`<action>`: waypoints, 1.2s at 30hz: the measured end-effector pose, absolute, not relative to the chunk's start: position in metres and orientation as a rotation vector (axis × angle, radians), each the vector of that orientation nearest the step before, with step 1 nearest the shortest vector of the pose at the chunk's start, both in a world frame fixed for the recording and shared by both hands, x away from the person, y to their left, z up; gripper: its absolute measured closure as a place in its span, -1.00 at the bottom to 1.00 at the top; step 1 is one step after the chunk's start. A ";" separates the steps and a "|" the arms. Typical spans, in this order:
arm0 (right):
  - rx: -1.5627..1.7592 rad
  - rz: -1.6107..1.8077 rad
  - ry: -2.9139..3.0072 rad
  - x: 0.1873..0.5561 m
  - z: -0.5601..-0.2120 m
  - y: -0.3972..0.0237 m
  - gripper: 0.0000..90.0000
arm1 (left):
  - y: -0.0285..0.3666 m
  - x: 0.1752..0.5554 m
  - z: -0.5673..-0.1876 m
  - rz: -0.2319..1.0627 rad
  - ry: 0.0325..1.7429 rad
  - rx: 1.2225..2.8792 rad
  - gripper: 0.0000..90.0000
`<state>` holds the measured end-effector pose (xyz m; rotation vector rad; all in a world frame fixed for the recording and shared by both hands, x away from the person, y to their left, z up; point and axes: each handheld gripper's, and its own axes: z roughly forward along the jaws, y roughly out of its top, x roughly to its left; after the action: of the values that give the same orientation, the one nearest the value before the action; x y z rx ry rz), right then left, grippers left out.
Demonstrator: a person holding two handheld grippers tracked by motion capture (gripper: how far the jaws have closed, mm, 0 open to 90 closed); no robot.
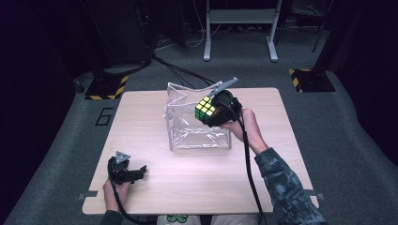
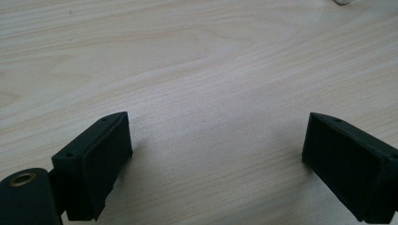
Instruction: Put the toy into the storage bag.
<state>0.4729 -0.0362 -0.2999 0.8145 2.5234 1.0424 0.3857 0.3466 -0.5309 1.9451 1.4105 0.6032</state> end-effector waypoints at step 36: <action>0.929 0.983 2.514 0.521 -0.287 -0.021 -0.26 | 0.347 0.386 -0.531 0.609 1.408 1.946 -0.81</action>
<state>0.5214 -0.0206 -0.2875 0.9286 2.5143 0.9835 0.3856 0.3466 -0.5309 1.9463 1.4083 0.6086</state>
